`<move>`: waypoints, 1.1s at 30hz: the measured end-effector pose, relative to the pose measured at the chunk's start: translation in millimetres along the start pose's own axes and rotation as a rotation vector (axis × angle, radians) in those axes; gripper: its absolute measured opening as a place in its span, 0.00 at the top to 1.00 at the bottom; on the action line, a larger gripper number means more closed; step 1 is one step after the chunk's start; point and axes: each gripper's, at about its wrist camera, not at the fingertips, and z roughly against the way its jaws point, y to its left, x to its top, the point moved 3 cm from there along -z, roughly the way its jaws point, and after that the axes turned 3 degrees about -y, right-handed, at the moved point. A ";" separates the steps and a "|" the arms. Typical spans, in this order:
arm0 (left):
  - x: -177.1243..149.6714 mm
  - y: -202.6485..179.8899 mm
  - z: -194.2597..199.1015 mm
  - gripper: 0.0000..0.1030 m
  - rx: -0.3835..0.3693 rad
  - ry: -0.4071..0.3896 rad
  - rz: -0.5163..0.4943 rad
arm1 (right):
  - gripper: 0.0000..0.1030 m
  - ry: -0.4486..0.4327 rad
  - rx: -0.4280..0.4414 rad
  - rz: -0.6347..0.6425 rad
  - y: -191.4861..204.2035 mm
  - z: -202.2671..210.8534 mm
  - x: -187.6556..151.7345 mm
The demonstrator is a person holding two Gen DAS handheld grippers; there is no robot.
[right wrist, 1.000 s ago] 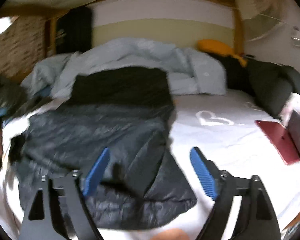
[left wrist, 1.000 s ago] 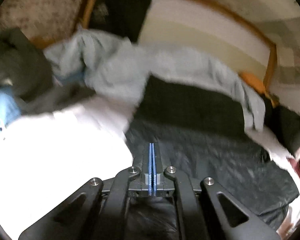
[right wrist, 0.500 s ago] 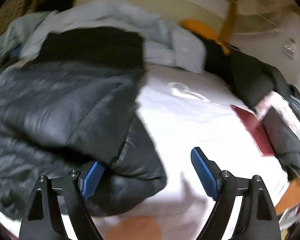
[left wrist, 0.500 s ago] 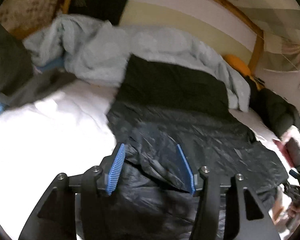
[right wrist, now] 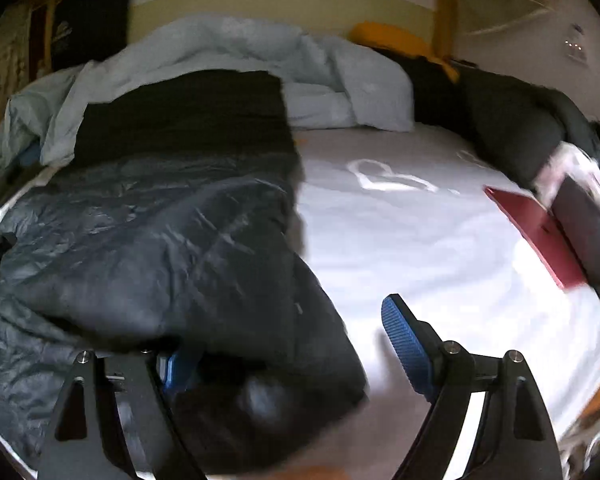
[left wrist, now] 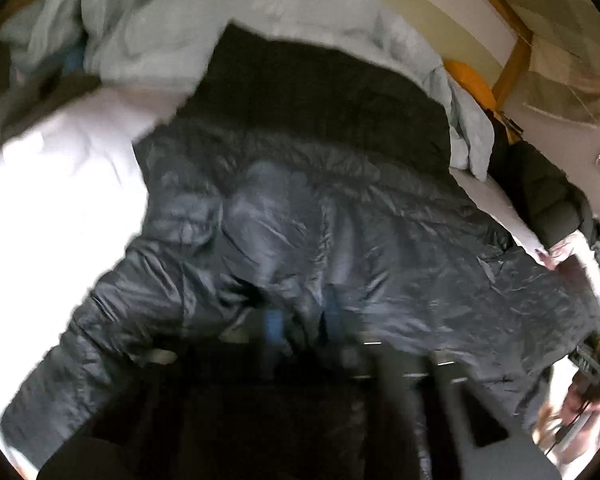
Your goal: Fold large clothes
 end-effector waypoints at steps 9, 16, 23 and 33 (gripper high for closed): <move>17.8 -1.9 99.1 0.93 0.236 -0.356 -0.093 | 0.15 0.105 -0.078 -0.173 -23.3 -24.3 -3.0; -3.8 15.7 65.0 0.93 0.367 -0.148 -0.092 | 0.14 0.167 -0.192 -0.096 -22.6 -27.4 -16.7; -10.5 3.4 80.5 0.75 0.318 -0.171 -0.126 | 0.14 0.110 -0.009 -0.032 -14.7 20.0 -20.9; 4.1 -11.2 132.9 0.03 0.206 -0.426 -0.121 | 0.14 -0.337 0.222 -0.189 -22.0 109.7 10.5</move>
